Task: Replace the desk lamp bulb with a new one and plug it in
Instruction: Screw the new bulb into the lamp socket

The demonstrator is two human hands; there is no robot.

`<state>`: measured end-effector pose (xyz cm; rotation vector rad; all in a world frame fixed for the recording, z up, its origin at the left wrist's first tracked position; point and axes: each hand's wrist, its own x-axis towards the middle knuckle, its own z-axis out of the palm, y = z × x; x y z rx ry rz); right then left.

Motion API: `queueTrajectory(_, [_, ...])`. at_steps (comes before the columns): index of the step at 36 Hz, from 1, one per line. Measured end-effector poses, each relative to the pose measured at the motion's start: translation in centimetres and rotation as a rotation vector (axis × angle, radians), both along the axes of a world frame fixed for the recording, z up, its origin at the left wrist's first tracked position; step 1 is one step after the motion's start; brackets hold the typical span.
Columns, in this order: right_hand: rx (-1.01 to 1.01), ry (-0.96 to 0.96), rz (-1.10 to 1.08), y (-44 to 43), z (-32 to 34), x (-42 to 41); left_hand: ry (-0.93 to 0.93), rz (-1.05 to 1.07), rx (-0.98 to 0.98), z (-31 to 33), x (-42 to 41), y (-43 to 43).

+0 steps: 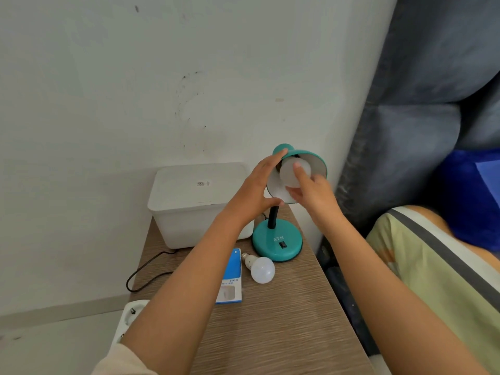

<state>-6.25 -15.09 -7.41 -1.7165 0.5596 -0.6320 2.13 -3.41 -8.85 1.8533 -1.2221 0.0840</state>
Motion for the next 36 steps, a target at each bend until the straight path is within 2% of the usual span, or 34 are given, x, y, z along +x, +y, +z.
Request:
queueTrajectory(1, [0.004,-0.013,-0.01,0.1,0.2,-0.1,-0.002,-0.003,0.0,0.0,0.0,0.0])
queueTrajectory(3, [-0.134,-0.058,-0.063,0.5,0.0,-0.3,0.003,-0.009,0.004,-0.1,0.0,-0.1])
queueTrajectory(5, [-0.18,-0.097,-0.097,0.7,-0.1,-0.6,-0.002,-0.009,0.001,-0.2,-0.1,-0.2])
queueTrajectory(9, [0.031,-0.078,-0.072,0.2,0.2,-0.4,-0.012,-0.008,0.0,-0.1,0.0,-0.1])
queueTrajectory(10, [0.028,-0.079,-0.073,0.4,0.3,-0.5,-0.012,-0.008,0.002,0.0,0.0,-0.1])
queueTrajectory(13, [-0.194,-0.121,-0.126,0.9,-0.1,-0.6,-0.019,-0.008,0.001,-0.1,0.0,-0.3])
queueTrajectory(15, [-0.252,-0.107,-0.139,0.8,-0.3,-0.6,-0.021,-0.004,-0.004,-0.1,0.0,-0.3])
queueTrajectory(18, [-0.032,-0.05,-0.067,0.5,-0.2,-0.4,-0.006,-0.001,-0.004,-0.1,0.0,-0.1])
queueTrajectory(19, [-0.029,-0.058,-0.069,0.6,-0.2,-0.4,-0.003,-0.001,-0.001,0.0,0.0,-0.1])
queueTrajectory(23, [-0.355,-0.147,-0.147,1.2,-0.4,-0.4,-0.022,-0.007,0.001,-0.1,0.0,-0.2])
queueTrajectory(29, [-0.164,-0.122,-0.096,0.2,0.7,-0.7,0.032,-0.01,-0.001,0.2,-0.1,0.0])
queueTrajectory(34, [-0.505,-0.101,-0.086,0.5,-0.2,-0.5,-0.01,-0.014,-0.002,-0.1,0.0,-0.5])
queueTrajectory(36, [-0.509,-0.11,-0.084,0.6,-0.4,-0.5,-0.007,-0.009,-0.006,-0.2,0.1,-0.3])
